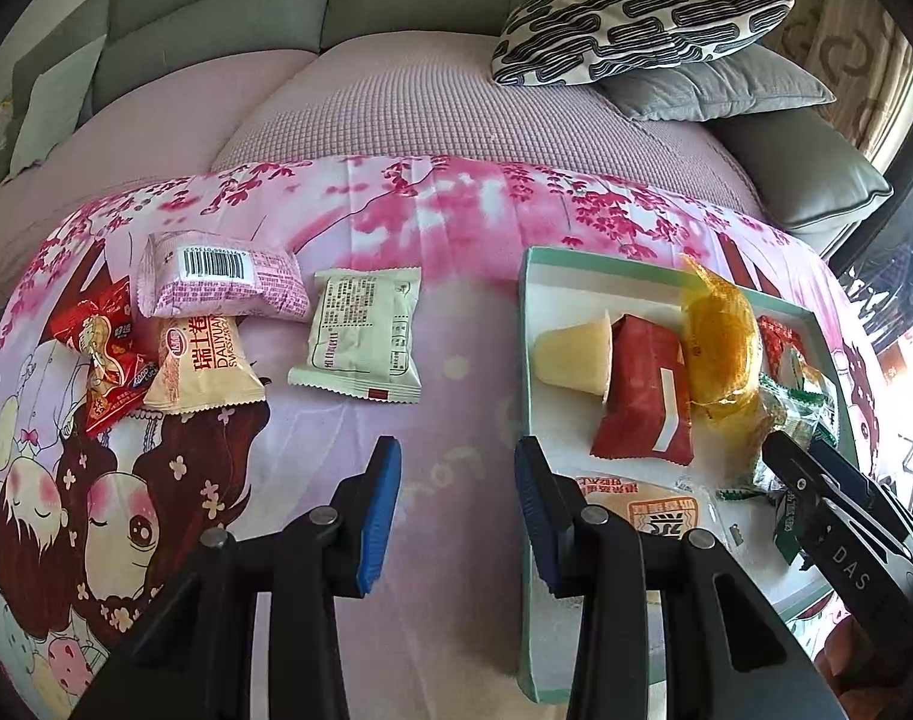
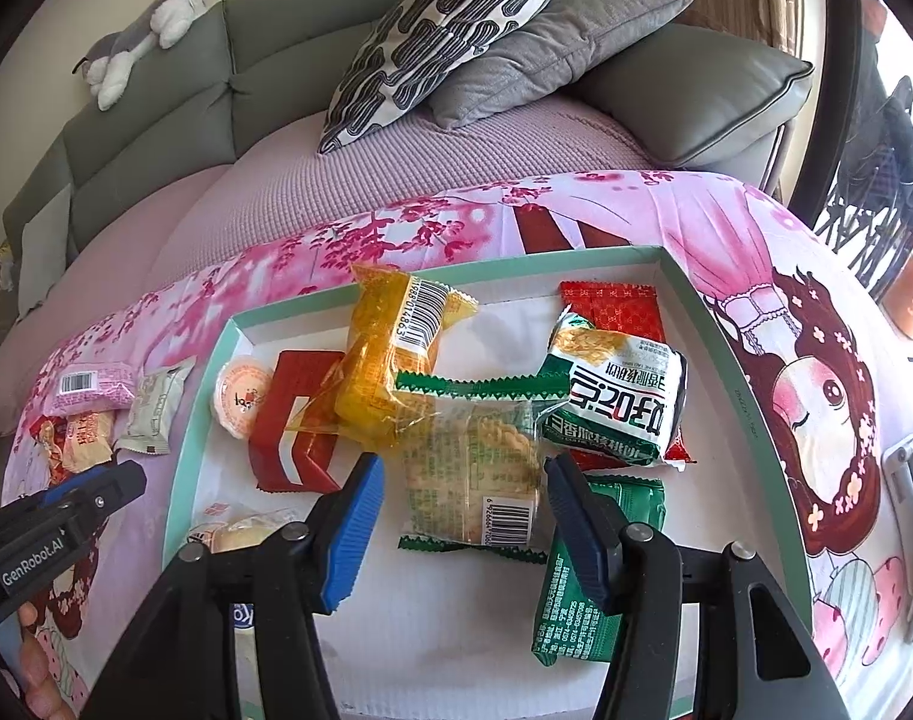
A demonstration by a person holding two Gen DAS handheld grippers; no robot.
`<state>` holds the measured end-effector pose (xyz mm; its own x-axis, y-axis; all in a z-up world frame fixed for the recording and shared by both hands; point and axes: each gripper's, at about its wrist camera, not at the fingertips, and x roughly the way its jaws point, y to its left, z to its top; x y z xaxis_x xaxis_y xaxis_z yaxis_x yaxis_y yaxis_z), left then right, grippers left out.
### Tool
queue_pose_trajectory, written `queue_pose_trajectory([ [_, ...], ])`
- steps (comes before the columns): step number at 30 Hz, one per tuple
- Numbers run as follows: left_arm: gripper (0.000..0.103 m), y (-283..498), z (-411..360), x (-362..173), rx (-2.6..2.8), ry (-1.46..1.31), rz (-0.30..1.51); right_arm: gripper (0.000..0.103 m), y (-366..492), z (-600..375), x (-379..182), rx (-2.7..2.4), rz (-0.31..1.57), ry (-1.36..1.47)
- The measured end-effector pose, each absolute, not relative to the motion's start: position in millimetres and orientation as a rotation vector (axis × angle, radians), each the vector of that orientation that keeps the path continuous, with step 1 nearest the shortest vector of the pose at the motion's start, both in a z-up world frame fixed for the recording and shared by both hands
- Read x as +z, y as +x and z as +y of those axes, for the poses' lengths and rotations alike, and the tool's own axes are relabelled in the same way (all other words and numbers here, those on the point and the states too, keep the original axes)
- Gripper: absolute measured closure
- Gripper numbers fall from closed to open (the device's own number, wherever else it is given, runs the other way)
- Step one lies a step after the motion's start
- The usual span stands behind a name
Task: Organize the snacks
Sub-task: 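Lower both items into the tray and open both tools, then withdraw both tools from the tray toward the remaining snacks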
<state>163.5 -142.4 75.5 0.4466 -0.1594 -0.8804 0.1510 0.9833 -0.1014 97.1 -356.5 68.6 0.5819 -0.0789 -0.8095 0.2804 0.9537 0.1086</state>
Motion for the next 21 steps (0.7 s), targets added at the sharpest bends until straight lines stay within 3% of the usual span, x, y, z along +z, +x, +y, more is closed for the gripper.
queue_pose_trajectory([
  [3,0.061,164.1,-140.6,73.1,-0.178,-0.005,1.096,0.037,95.8,-355.4,68.1,-0.211,0.930,0.227],
  [8,0.048,164.4,-140.5,72.3,-0.170,0.003,1.084,0.033,95.2,-355.5,68.0,-0.213,0.930,0.230],
  [10,0.031,164.8,-140.4,72.5,-0.159,0.005,1.076,0.026,94.9,-356.0,67.7,-0.215,0.929,0.229],
  [11,0.028,165.1,-140.1,72.5,-0.156,0.006,1.072,0.022,94.8,-356.6,67.7,-0.215,0.927,0.232],
  [13,0.019,165.6,-140.3,72.4,-0.149,0.012,1.061,0.002,93.8,-358.3,68.2,-0.217,0.913,0.246],
  [14,0.017,165.6,-140.5,72.6,-0.146,0.015,1.052,0.000,93.4,-359.3,68.8,-0.217,0.906,0.253],
  [17,0.003,165.4,-140.6,73.0,-0.140,0.025,1.028,0.000,92.3,-361.2,70.1,-0.220,0.897,0.261],
  [21,0.003,166.0,-139.9,74.0,-0.135,0.017,1.006,0.000,91.9,-362.0,71.0,-0.217,0.887,0.274],
])
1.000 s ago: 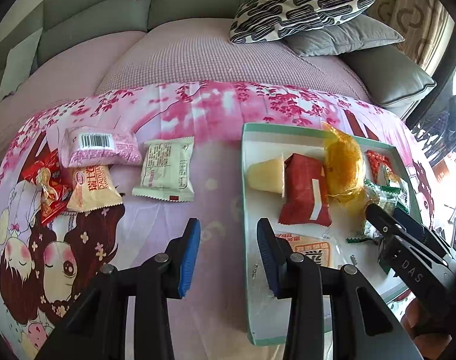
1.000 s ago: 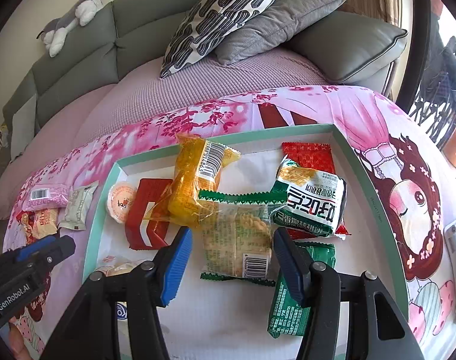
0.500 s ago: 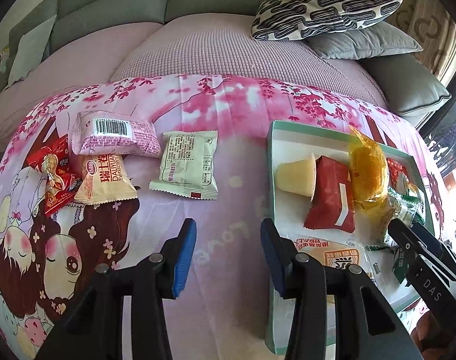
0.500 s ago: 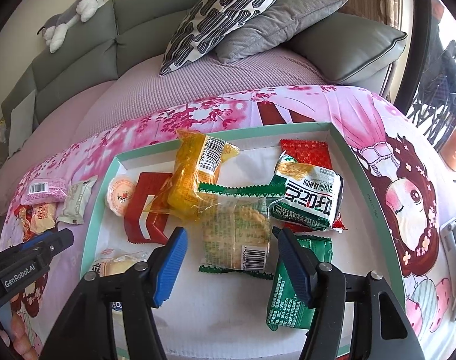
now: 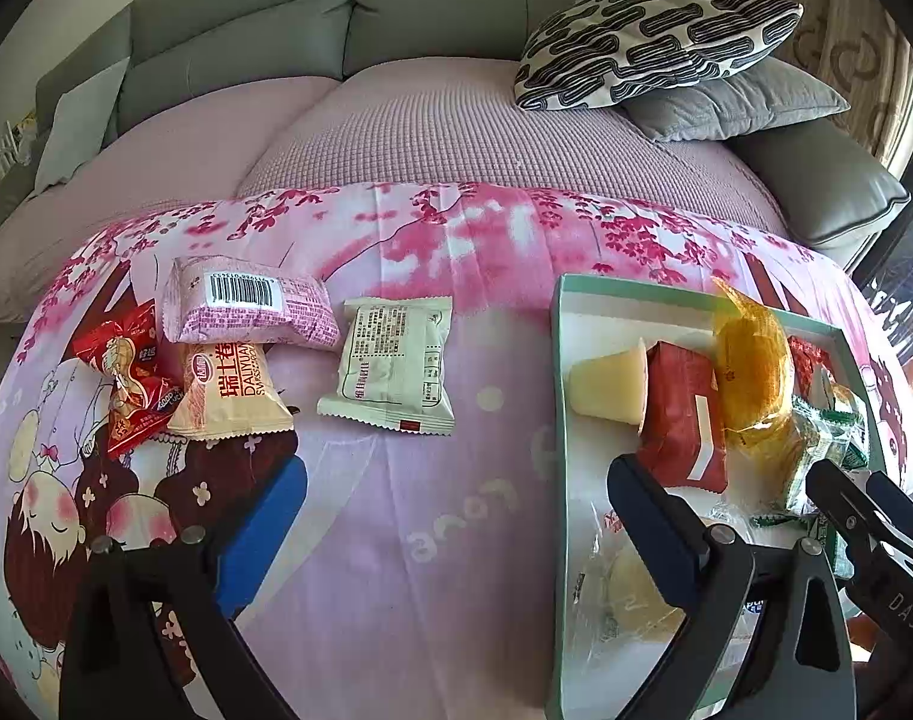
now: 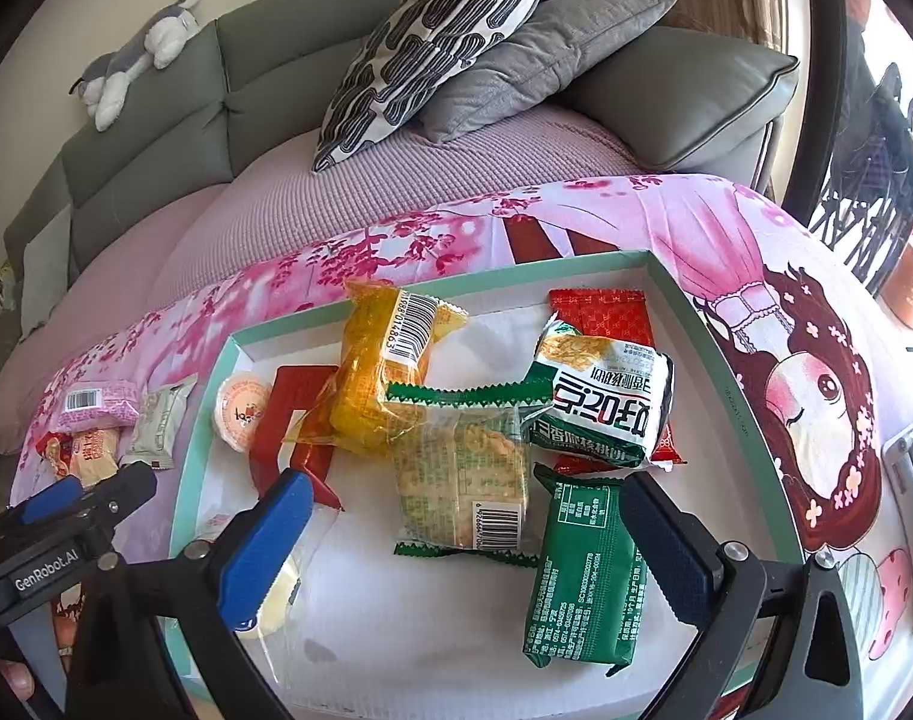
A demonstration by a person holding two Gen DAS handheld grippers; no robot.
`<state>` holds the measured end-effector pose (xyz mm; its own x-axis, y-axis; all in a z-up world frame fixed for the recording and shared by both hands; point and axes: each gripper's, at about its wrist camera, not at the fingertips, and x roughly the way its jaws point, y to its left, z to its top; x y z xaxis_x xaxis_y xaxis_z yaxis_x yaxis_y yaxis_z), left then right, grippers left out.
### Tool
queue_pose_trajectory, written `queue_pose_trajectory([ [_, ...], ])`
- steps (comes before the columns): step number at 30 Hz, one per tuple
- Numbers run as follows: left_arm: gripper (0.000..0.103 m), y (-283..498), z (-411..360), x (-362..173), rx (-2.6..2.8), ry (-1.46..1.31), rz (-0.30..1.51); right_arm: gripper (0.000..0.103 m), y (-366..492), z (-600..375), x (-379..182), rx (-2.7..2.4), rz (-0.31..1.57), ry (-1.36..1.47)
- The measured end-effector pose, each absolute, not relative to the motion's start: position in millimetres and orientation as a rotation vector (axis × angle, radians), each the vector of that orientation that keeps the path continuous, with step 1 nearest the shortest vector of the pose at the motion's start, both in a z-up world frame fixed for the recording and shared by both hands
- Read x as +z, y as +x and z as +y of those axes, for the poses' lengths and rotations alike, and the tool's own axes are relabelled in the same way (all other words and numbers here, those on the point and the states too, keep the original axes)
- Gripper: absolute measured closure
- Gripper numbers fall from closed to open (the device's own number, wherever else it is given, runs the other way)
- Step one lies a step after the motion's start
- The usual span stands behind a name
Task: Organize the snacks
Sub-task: 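Withdraw both tools from the tray toward the remaining snacks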
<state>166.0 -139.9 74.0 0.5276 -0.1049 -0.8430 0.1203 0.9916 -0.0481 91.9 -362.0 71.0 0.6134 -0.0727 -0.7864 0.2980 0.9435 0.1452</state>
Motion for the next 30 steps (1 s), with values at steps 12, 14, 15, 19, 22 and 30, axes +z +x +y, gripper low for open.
queue_pose_trajectory([
  [12,0.002,163.6,-131.3,80.1,-0.151,-0.070,0.906,0.000,89.2,-362.7,79.0,-0.168,0.806,0.312],
  [14,0.002,163.6,-131.4,81.7,-0.152,-0.066,0.896,0.000,87.4,-359.3,81.6,-0.158,0.772,0.284],
  [15,0.002,163.7,-131.7,82.3,-0.152,-0.062,0.893,0.000,87.3,-356.6,82.6,-0.158,0.763,0.263],
  [19,0.002,163.7,-131.3,86.3,-0.145,-0.039,0.878,0.000,89.2,-347.3,84.6,-0.137,0.754,0.220],
  [22,0.002,162.7,-129.4,92.0,-0.130,-0.014,0.853,0.000,89.9,-341.7,88.2,-0.125,0.746,0.207],
  [30,0.003,161.8,-114.3,98.4,0.007,0.036,0.805,0.000,90.6,-332.9,92.2,-0.155,0.754,0.184],
])
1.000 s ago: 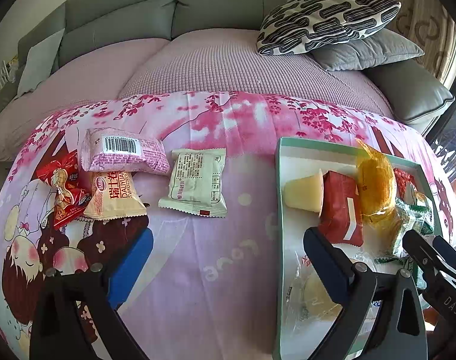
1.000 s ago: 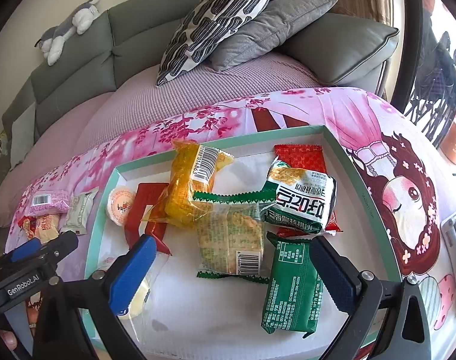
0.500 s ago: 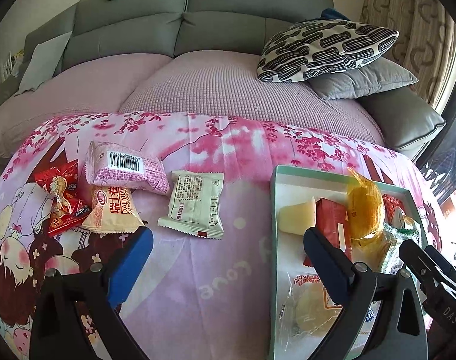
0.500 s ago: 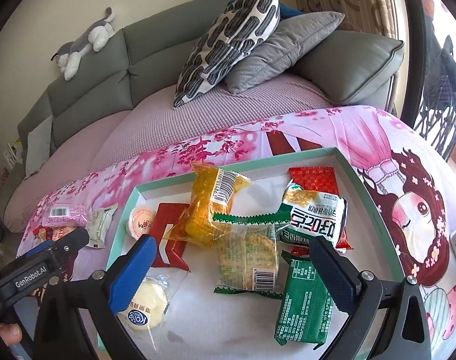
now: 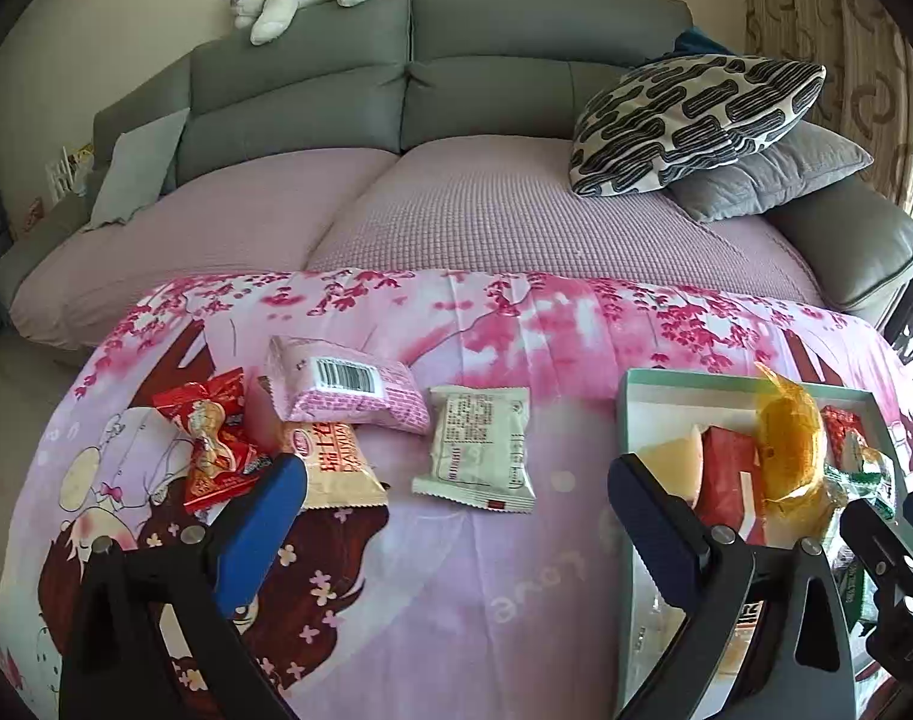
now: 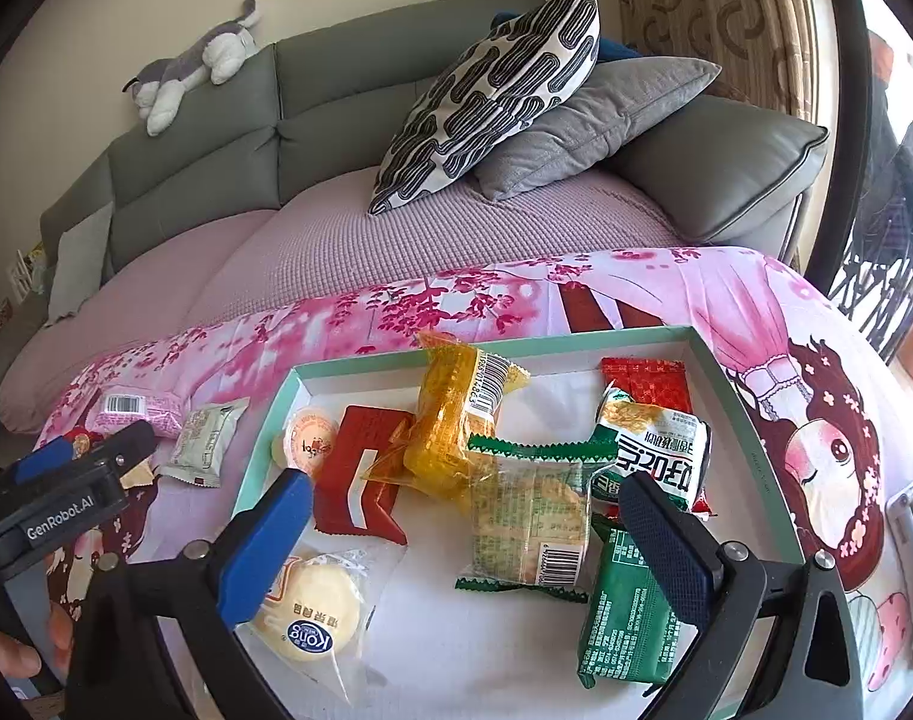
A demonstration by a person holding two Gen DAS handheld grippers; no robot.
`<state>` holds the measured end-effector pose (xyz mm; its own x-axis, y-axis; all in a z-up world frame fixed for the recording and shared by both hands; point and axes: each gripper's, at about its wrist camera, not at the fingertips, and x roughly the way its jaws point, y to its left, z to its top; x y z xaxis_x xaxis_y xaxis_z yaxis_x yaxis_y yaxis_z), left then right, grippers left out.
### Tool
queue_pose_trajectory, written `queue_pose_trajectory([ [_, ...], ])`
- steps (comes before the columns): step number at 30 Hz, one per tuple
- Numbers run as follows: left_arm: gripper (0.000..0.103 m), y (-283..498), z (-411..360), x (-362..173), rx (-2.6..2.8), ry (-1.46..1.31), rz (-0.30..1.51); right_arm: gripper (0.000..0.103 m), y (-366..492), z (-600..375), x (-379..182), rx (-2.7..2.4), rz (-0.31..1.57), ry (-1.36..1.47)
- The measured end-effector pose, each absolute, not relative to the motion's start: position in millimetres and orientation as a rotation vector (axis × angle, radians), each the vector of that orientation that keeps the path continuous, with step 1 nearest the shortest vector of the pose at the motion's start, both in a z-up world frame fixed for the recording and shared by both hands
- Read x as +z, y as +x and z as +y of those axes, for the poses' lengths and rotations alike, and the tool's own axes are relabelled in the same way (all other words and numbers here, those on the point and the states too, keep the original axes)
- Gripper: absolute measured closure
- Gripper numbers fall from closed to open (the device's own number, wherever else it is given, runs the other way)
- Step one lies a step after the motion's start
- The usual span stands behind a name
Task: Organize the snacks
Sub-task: 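Withdraw both tools from the tray toward the remaining snacks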
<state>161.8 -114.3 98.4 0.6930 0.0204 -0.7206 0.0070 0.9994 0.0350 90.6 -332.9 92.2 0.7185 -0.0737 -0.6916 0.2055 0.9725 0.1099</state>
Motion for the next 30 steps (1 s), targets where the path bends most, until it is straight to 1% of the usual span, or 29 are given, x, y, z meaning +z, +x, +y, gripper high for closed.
queue_pose_trajectory([
  [4,0.003,161.0,-103.8,105.3,0.046,0.009,0.774,0.000,90.0,-327.6,95.0,-0.157,0.740,0.158],
  [8,0.003,162.5,-96.6,106.3,0.129,0.033,0.781,0.000,91.1,-321.6,95.3,-0.141,0.741,0.153],
  [16,0.003,163.3,-76.3,108.4,0.153,-0.029,0.776,0.000,94.6,-305.4,104.1,-0.137,0.724,0.123],
  [23,0.003,169.9,-63.3,106.6,0.128,-0.051,0.825,0.000,104.8,-282.9,110.8,-0.107,0.723,0.098],
  [30,0.003,173.6,-44.9,105.1,0.089,-0.152,0.872,0.000,117.9,-246.5,115.7,-0.007,0.734,0.069],
])
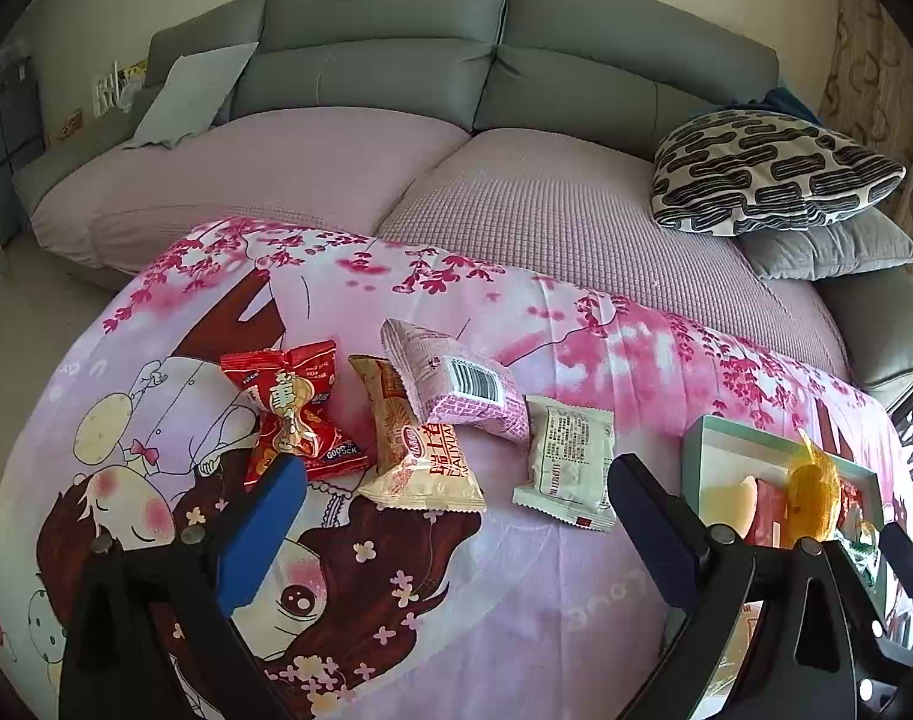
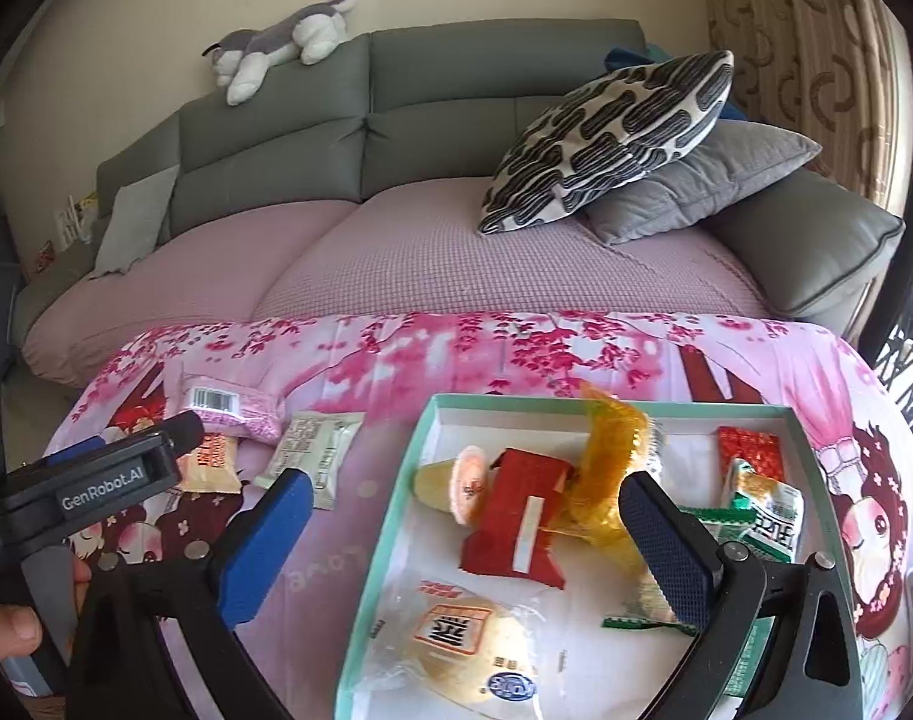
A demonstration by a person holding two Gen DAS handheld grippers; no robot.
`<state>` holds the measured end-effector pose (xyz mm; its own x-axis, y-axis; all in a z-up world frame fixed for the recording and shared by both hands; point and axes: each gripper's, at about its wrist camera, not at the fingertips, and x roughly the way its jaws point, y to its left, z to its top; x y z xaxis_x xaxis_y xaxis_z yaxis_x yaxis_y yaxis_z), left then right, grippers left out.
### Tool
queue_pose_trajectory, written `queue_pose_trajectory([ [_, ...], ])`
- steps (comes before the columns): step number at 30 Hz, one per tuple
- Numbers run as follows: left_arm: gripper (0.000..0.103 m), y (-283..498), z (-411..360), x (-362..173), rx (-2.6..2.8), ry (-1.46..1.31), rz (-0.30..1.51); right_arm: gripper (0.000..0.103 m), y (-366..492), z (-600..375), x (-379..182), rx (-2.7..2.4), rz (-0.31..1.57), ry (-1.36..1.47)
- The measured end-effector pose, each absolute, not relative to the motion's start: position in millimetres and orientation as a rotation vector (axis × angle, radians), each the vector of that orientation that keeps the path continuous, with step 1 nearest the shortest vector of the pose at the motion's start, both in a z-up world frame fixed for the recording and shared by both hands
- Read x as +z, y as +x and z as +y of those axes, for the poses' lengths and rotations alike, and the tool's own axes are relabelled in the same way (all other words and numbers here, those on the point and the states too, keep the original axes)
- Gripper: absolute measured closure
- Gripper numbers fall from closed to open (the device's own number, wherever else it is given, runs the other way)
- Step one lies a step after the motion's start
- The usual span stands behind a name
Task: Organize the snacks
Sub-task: 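Withdraw both tools from the tray toward the remaining snacks, then grasp the red 'nice' candy bag with the left tool while the right tool grasps the white-green pack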
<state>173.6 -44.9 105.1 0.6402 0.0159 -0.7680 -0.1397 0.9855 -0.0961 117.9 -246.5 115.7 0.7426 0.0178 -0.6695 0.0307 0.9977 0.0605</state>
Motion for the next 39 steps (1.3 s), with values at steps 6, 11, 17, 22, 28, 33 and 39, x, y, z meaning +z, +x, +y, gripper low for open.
queue_pose_trajectory([
  [6,0.003,174.3,-18.9,111.4,0.193,-0.144,0.858,0.000,129.5,-212.7,106.0,0.063,0.774,0.025],
  [11,0.003,173.1,15.1,115.8,0.260,-0.185,0.852,0.000,137.3,-190.8,98.9,0.102,0.808,-0.001],
  [17,0.003,173.5,53.8,115.5,0.299,-0.262,0.863,0.000,153.0,-174.1,96.7,0.135,0.847,0.007],
  [22,0.003,178.6,66.6,109.3,0.285,-0.308,0.890,0.000,173.0,-168.2,90.8,0.139,0.901,0.040],
  [28,0.003,189.7,75.9,98.1,0.279,-0.317,0.920,0.000,193.1,-166.1,86.5,0.149,0.940,0.067],
  [33,0.009,200.4,75.7,77.0,0.256,-0.330,0.975,0.002,210.0,-159.2,74.7,0.143,0.980,0.045],
  [39,0.017,212.2,75.1,57.2,0.226,-0.342,1.019,0.008,226.7,-148.6,48.6,0.146,1.046,0.023],
])
